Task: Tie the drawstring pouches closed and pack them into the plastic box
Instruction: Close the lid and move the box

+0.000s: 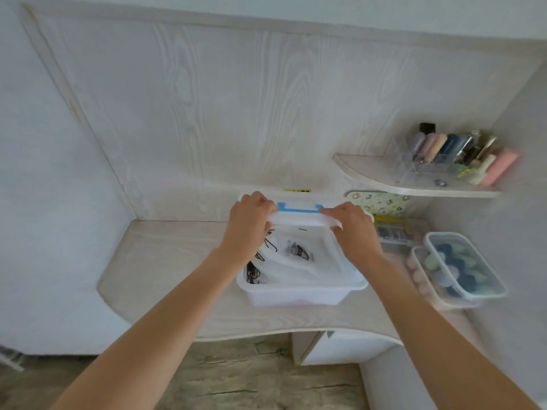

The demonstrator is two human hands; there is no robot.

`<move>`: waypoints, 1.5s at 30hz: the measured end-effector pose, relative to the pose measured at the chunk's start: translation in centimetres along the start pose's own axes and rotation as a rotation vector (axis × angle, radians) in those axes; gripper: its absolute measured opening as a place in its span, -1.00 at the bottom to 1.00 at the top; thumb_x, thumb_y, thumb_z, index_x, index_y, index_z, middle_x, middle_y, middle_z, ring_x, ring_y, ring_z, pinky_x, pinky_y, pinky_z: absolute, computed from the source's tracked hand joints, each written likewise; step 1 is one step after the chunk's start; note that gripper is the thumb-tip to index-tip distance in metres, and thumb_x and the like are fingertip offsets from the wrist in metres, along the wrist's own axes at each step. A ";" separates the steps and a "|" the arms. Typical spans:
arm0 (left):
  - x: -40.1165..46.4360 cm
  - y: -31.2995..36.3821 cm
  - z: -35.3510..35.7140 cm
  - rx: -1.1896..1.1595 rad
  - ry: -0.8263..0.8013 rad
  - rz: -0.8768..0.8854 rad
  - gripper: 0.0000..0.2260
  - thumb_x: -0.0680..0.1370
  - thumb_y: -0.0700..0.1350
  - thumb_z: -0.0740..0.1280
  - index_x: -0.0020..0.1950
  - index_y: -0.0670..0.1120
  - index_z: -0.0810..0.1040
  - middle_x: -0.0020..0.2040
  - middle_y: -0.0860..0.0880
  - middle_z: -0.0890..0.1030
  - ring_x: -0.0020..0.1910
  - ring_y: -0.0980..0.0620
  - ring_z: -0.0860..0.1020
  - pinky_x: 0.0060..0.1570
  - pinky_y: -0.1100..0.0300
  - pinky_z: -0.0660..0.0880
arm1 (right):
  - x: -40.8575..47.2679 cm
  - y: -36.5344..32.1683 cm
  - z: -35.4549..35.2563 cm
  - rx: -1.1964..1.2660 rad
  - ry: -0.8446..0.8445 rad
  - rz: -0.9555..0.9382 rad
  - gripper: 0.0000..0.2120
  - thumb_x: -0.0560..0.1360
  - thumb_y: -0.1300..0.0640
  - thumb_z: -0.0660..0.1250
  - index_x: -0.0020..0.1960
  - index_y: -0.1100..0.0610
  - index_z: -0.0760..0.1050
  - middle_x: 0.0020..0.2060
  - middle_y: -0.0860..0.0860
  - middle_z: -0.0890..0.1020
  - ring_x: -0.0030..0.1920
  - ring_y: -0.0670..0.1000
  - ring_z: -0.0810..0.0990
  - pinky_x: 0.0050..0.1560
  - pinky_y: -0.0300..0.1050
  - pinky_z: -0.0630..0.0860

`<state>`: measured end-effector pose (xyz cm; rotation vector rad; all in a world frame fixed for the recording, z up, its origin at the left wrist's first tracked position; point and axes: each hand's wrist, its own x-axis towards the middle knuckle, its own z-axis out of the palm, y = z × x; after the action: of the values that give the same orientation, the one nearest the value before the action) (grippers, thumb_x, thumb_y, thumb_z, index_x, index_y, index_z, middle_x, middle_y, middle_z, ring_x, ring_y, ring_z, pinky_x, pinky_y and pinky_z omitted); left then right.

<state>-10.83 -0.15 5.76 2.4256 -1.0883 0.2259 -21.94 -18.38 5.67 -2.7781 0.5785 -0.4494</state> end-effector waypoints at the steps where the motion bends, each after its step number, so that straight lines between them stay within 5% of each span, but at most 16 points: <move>1: -1.0 0.0 0.2 0.031 -0.016 0.022 -0.71 0.48 -0.20 0.38 0.19 -0.09 0.53 0.18 -0.03 0.46 0.14 -0.04 0.44 0.25 0.06 0.30 | -0.9 -0.1 0.2 -0.018 -0.011 0.010 -0.56 0.52 0.35 0.19 0.31 -0.01 0.47 0.17 0.02 0.50 0.18 0.06 0.42 0.12 -0.21 0.17; 5: -3.9 0.0 1.4 0.084 -0.218 0.059 -0.70 0.49 -0.20 0.36 0.21 -0.11 0.43 0.36 -0.01 0.37 0.36 -0.03 0.31 0.32 0.13 0.16 | -4.4 0.0 1.8 -0.096 -0.109 0.054 -0.55 0.52 0.27 0.25 0.36 -0.04 0.39 0.19 0.01 0.45 0.19 0.03 0.42 0.23 -0.15 0.22; 9: -5.7 0.1 3.0 0.059 -0.437 0.028 -0.73 0.48 -0.23 0.36 0.11 -0.09 0.36 0.17 -0.03 0.42 0.33 -0.04 0.31 0.35 -0.01 0.17 | -6.5 0.7 3.2 -0.210 -0.272 0.108 -0.42 0.52 0.11 0.30 0.47 -0.10 0.17 0.30 0.05 0.30 0.28 0.05 0.34 0.27 -0.05 0.29; 13: -6.2 -0.4 3.5 0.054 -0.481 0.040 -0.74 0.49 -0.21 0.37 0.09 -0.08 0.35 0.15 -0.01 0.44 0.31 -0.07 0.33 0.38 -0.07 0.14 | -6.6 1.7 3.2 -0.249 -0.392 0.123 -0.38 0.52 -0.03 0.29 0.50 -0.10 0.10 0.50 0.06 0.04 0.44 0.15 0.12 0.40 0.03 0.17; 16: -6.4 -0.2 3.4 0.078 -0.507 0.064 -0.60 0.48 -0.18 0.38 0.27 -0.05 0.35 0.28 -0.03 0.42 0.33 -0.06 0.33 0.32 -0.04 0.21 | -6.2 2.0 3.1 -0.286 -0.549 0.140 -0.31 0.50 -0.11 0.27 0.52 -0.09 0.01 0.52 0.06 0.01 0.48 0.20 0.05 0.44 0.03 0.11; 22: -6.6 0.4 3.6 0.267 -0.630 0.104 -0.43 0.52 -0.14 0.34 0.49 -0.04 0.20 0.48 -0.11 0.22 0.44 -0.13 0.21 0.33 -0.04 0.25 | -7.4 2.4 3.9 -0.413 -0.486 0.078 -0.33 0.54 -0.05 0.26 0.52 -0.09 -0.03 0.51 0.03 0.07 0.42 0.15 0.18 0.39 -0.05 0.23; 29: -6.5 0.5 4.2 0.291 -0.602 0.122 -0.48 0.52 -0.13 0.35 0.45 -0.05 0.27 0.34 -0.11 0.38 0.27 -0.11 0.39 0.18 0.02 0.42 | -7.3 2.6 3.8 -0.388 -0.505 0.083 -0.33 0.51 -0.18 0.23 0.52 -0.11 0.00 0.51 0.02 0.09 0.44 0.15 0.15 0.42 0.01 0.18; 33: -5.9 1.0 4.4 0.246 -0.588 0.082 -0.53 0.50 0.12 0.32 0.31 -0.10 0.40 0.14 -0.09 0.48 0.08 -0.09 0.48 0.01 0.09 0.43 | -6.5 2.2 2.9 -0.140 -0.513 0.199 -0.40 0.49 -0.29 0.15 0.46 -0.07 0.22 0.48 0.04 0.20 0.45 0.11 0.18 0.40 0.04 0.18; 36: -5.5 1.1 4.5 0.214 -0.608 0.060 -0.56 0.51 0.12 0.31 0.26 -0.13 0.46 0.12 -0.11 0.51 0.05 -0.10 0.52 0.01 0.11 0.43 | -6.3 3.1 3.1 0.237 -0.205 0.405 -0.61 0.55 -0.03 0.24 0.32 0.11 0.43 0.33 0.09 0.44 0.29 0.07 0.42 0.24 -0.13 0.30; 39: -5.3 1.2 4.4 0.185 -0.623 0.047 -0.57 0.49 0.09 0.35 0.26 -0.13 0.47 0.12 -0.12 0.52 0.05 -0.10 0.52 0.06 0.08 0.45 | -6.3 4.8 4.0 0.146 -0.005 0.549 -0.47 0.48 0.07 0.37 0.39 0.14 0.31 0.42 0.13 0.25 0.42 0.12 0.22 0.38 -0.01 0.19; 42: -5.1 1.2 4.2 0.181 -0.651 0.040 -0.55 0.49 0.08 0.36 0.28 -0.13 0.45 0.13 -0.12 0.51 0.08 -0.12 0.51 0.11 0.03 0.46 | -5.7 5.7 4.6 0.490 -0.067 0.844 -0.18 0.43 0.02 0.43 0.50 0.18 0.04 0.47 0.17 0.13 0.43 0.17 0.20 0.35 0.07 0.24; 45: -4.8 1.3 4.1 0.189 -0.675 0.053 -0.56 0.49 0.06 0.36 0.28 -0.14 0.43 0.12 -0.13 0.50 0.08 -0.11 0.50 0.13 -0.01 0.46 | -5.1 6.6 4.9 0.959 -0.133 0.986 -0.33 0.39 0.13 0.47 0.37 0.29 0.26 0.30 0.18 0.44 0.14 0.15 0.50 0.10 0.02 0.51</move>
<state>-15.21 0.31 1.02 2.7187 -1.4569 -0.5395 -26.89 -21.12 -2.21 -1.3811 1.1843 -0.2034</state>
